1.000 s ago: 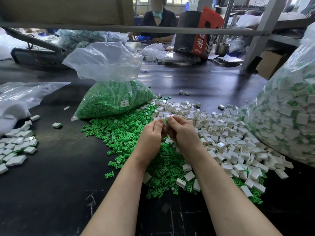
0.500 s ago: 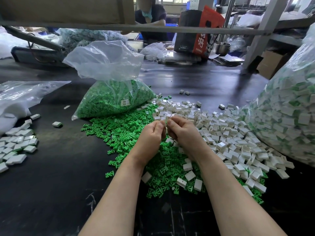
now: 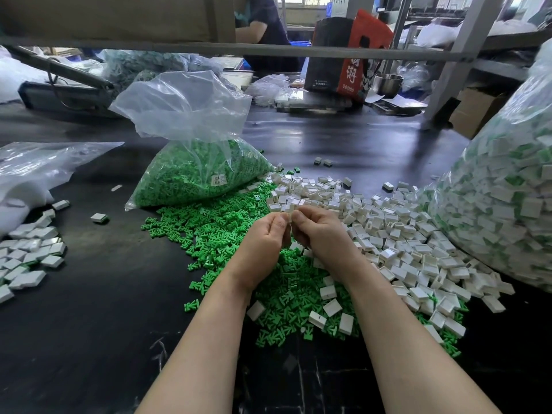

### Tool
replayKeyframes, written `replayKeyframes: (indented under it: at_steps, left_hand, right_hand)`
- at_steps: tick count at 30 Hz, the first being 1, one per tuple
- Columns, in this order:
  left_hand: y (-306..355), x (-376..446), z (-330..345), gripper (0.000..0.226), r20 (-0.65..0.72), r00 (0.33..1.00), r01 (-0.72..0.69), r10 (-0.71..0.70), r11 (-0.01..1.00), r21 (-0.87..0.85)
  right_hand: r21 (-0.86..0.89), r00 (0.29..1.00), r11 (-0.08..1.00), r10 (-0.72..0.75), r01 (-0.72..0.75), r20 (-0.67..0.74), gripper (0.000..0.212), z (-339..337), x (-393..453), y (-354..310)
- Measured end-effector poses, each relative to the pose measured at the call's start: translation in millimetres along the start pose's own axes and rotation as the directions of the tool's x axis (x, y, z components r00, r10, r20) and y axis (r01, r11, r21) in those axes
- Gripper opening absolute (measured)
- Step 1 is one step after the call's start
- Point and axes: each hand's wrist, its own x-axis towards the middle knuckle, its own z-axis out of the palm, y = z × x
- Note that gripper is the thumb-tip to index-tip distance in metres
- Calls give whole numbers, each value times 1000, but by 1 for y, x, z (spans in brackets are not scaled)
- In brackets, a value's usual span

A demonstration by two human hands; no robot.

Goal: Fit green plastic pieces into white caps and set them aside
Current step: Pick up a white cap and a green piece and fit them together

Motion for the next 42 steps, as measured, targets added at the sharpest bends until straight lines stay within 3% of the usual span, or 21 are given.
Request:
replayKeyframes:
  at_steps: [8, 16, 19, 24, 28, 33, 37, 42]
  left_hand:
    - [1, 0, -1, 32, 17, 1000, -25, 24, 998, 62]
    - [2, 0, 0, 30, 16, 999, -39, 39, 999, 14]
    - [3, -1, -2, 24, -26, 995, -91, 93, 993, 75]
    - [9, -1, -7, 13, -112, 985, -137, 131, 990, -41]
    - [11, -3, -3, 12, -122, 984, -139, 129, 987, -83]
    - [12, -3, -2, 14, -206, 966, -161, 155, 987, -11]
    - [14, -3, 1, 15, -196, 970, -150, 146, 989, -8]
    - [16, -2, 6, 16, -213, 969, -128, 123, 992, -8]
  right_hand:
    - [-40, 1000, 999, -10, 11, 13, 30, -1, 0, 2]
    - [-54, 998, 996, -70, 70, 4, 27, -2, 1, 7]
    - [-9, 995, 995, -101, 101, -13, 27, -1, 2, 8]
    - [43, 991, 990, -133, 133, -9, 28, -5, 2, 8]
    - [158, 999, 987, -28, 31, -23, 47, -8, 0, 3]
    - [95, 995, 991, 92, -94, 27, 66, -7, 2, -2]
    - [13, 991, 994, 107, -108, 85, 70, -3, 3, -2]
    - [93, 988, 989, 109, -118, 106, 66, -5, 3, 2]
